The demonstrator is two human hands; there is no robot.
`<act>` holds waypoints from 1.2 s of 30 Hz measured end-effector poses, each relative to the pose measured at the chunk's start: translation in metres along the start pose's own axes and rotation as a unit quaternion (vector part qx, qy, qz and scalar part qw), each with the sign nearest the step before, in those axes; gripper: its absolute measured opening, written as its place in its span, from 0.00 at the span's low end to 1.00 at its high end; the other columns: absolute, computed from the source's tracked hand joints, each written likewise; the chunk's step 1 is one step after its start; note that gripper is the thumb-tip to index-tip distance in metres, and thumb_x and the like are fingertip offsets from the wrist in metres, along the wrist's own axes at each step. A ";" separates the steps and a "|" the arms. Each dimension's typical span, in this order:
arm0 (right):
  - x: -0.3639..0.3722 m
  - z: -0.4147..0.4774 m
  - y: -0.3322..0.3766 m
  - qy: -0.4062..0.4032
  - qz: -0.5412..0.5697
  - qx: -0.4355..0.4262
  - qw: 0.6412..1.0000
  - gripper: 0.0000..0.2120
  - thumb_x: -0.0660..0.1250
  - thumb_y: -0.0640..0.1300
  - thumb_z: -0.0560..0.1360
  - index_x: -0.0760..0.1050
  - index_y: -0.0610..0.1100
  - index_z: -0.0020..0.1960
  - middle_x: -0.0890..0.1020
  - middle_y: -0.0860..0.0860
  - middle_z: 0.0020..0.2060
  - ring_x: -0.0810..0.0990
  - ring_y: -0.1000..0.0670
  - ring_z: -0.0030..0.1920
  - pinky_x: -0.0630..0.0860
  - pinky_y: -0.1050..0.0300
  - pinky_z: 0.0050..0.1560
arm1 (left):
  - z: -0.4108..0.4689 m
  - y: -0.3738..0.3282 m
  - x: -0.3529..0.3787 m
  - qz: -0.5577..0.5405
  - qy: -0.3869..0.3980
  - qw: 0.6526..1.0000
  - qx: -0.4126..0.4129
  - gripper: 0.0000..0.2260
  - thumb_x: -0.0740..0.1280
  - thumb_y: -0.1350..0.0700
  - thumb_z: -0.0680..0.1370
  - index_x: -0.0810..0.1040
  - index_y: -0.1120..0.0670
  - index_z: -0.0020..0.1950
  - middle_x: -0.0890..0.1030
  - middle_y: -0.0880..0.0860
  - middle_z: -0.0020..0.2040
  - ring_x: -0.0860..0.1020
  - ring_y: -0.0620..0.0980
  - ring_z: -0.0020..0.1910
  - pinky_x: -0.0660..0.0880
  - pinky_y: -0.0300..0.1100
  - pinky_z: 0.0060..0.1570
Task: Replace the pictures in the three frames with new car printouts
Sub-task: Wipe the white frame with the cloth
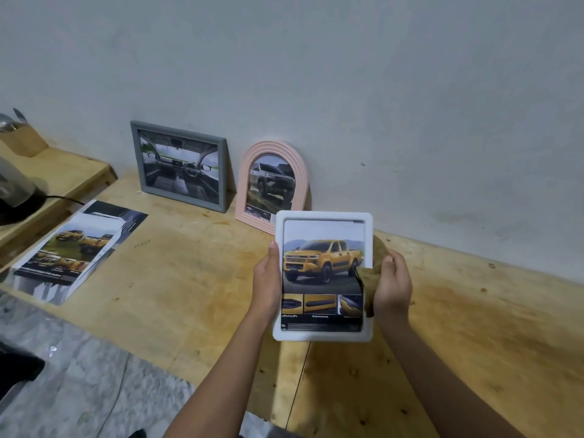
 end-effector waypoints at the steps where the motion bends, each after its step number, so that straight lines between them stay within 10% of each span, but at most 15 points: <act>1: 0.003 0.002 0.001 0.004 0.017 0.010 1.000 0.14 0.52 0.42 0.82 0.72 0.39 0.59 0.79 0.45 0.48 0.78 0.48 0.49 0.76 0.54 0.49 | 0.001 -0.002 0.000 -0.007 -0.004 1.000 0.002 0.21 0.52 0.44 0.81 0.78 0.57 0.47 0.83 0.53 0.38 0.83 0.48 0.37 0.78 0.37 0.34; 9: 0.000 -0.010 0.008 -0.048 0.128 -0.040 0.990 0.12 0.52 0.39 0.82 0.70 0.38 0.61 0.77 0.48 0.46 0.78 0.56 0.46 0.76 0.67 0.44 | 0.014 -0.021 0.000 0.009 0.061 0.993 0.099 0.18 0.50 0.52 0.83 0.78 0.55 0.47 0.82 0.53 0.41 0.81 0.45 0.40 0.78 0.37 0.40; 14: -0.005 -0.012 0.005 -0.037 0.122 -0.062 0.990 0.16 0.53 0.47 0.75 0.72 0.41 0.57 0.78 0.52 0.46 0.77 0.56 0.47 0.75 0.64 0.49 | 0.009 -0.001 0.015 -0.081 0.012 0.997 -0.003 0.18 0.52 0.49 0.82 0.77 0.57 0.53 0.81 0.55 0.44 0.81 0.51 0.42 0.78 0.45 0.44; 20: -0.037 0.003 -0.007 -0.006 0.080 0.022 0.997 0.13 0.55 0.39 0.77 0.77 0.38 0.42 0.77 0.46 0.34 0.76 0.49 0.37 0.72 0.67 0.33 | 0.009 0.017 0.024 -0.103 -0.034 0.988 -0.106 0.21 0.51 0.46 0.82 0.77 0.58 0.57 0.81 0.58 0.46 0.80 0.54 0.44 0.76 0.47 0.46; 25: -0.090 -0.003 -0.046 -0.096 -0.107 0.019 0.989 0.17 0.53 0.46 0.79 0.76 0.38 0.55 0.78 0.45 0.43 0.76 0.44 0.46 0.71 0.58 0.40 | 0.017 0.019 0.013 -0.183 -0.081 0.969 -0.147 0.20 0.54 0.45 0.81 0.79 0.57 0.50 0.83 0.56 0.42 0.81 0.56 0.43 0.77 0.53 0.49; 29: -0.109 -0.018 -0.089 0.028 -0.405 -0.102 0.908 0.21 0.51 0.50 0.79 0.73 0.42 0.63 0.80 0.45 0.55 0.78 0.43 0.54 0.73 0.44 0.55 | 0.016 0.018 0.012 -0.229 -0.088 0.956 -0.160 0.18 0.55 0.45 0.82 0.79 0.55 0.45 0.84 0.53 0.36 0.81 0.54 0.40 0.77 0.46 0.41; 33: -0.103 -0.039 -0.127 0.260 -0.625 0.040 0.735 0.26 0.46 0.56 0.81 0.49 0.51 0.77 0.51 0.54 0.76 0.49 0.52 0.76 0.43 0.37 0.72 | 0.010 0.022 0.018 -0.292 -0.055 0.934 -0.197 0.20 0.50 0.46 0.82 0.79 0.55 0.48 0.84 0.57 0.41 0.80 0.57 0.44 0.76 0.52 0.50; 36: -0.094 -0.036 -0.106 0.185 -0.442 0.045 0.877 0.27 0.48 0.61 0.79 0.60 0.50 0.73 0.63 0.52 0.73 0.58 0.48 0.74 0.48 0.39 0.72 | 0.007 0.021 0.022 -0.324 -0.044 0.921 -0.211 0.21 0.49 0.47 0.82 0.78 0.55 0.46 0.84 0.57 0.37 0.80 0.57 0.42 0.76 0.50 0.45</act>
Point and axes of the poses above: each hand's wrist, its own z-axis towards the middle knuckle, its own x-axis out of the palm, y = z × x, the point moved 1 cm from there along z, towards the middle knuckle
